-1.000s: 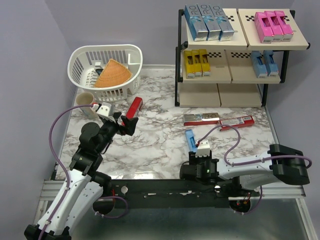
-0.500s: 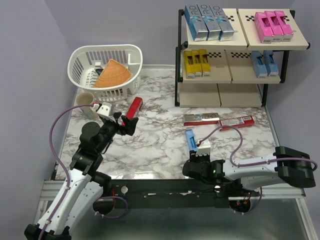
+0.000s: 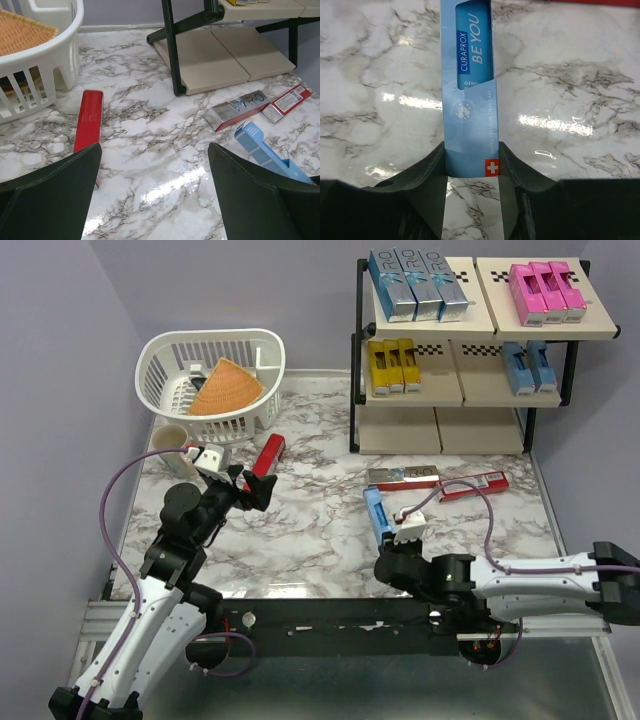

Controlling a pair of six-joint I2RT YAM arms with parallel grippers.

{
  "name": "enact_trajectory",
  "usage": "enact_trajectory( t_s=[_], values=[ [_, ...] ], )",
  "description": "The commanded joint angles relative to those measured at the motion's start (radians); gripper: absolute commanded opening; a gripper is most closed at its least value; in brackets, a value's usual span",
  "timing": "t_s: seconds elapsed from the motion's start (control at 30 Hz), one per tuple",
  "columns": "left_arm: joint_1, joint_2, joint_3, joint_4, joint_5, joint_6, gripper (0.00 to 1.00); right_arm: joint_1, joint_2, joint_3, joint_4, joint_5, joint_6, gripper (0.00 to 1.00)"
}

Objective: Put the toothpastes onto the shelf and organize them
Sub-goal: Pick up the toothpaste from the center of the board, then place the toothpaste on the shelf.

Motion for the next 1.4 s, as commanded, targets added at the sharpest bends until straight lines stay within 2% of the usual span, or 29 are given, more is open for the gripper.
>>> enact_trajectory(
  t_s=[0.0, 0.07, 0.23, 0.37, 0.47, 0.5, 0.53, 0.6, 0.7, 0.87, 1.0, 1.37],
  values=[
    [0.008, 0.0, 0.001, -0.001, 0.01, 0.011, 0.99, -0.035, -0.17, 0.13, -0.184, 0.01, -0.113, 0.41],
    [0.008, 0.002, 0.001, -0.001, 0.012, 0.011, 0.99, -0.067, -0.24, 0.2, -0.276, -0.005, -0.135, 0.41],
    [0.01, 0.003, 0.003, -0.001, 0.018, 0.008, 0.99, -0.245, -0.339, 0.32, -0.346, -0.08, -0.288, 0.41],
    [0.01, 0.0, 0.003, -0.001, 0.019, 0.006, 0.99, -0.43, -0.365, 0.378, -0.274, -0.149, -0.449, 0.42],
    [0.01, -0.001, 0.001, -0.001, 0.019, 0.005, 0.99, -0.604, -0.351, 0.414, -0.176, -0.258, -0.593, 0.42],
    [0.01, 0.0, 0.003, -0.003, 0.019, 0.005, 0.99, -0.701, -0.325, 0.423, -0.154, -0.301, -0.651, 0.43],
    [0.01, 0.0, 0.004, -0.005, 0.021, 0.005, 0.99, -0.748, -0.308, 0.447, -0.136, -0.38, -0.673, 0.43],
    [0.011, -0.004, 0.006, -0.003, 0.022, 0.003, 0.99, -0.861, -0.27, 0.473, -0.079, -0.425, -0.715, 0.43],
    [0.011, -0.012, 0.004, -0.005, 0.025, 0.003, 0.99, -0.967, -0.201, 0.535, -0.009, -0.5, -0.744, 0.43],
    [0.011, -0.026, 0.007, -0.011, 0.025, 0.003, 0.99, -1.102, -0.058, 0.64, 0.057, -0.626, -0.805, 0.43],
    [0.011, -0.033, 0.007, -0.012, 0.028, 0.002, 0.99, -1.213, 0.028, 0.682, 0.119, -0.671, -0.845, 0.43],
    [0.011, -0.035, 0.004, -0.006, 0.044, -0.003, 0.99, -1.373, 0.198, 0.651, 0.378, -0.754, -0.841, 0.48]
  ],
)
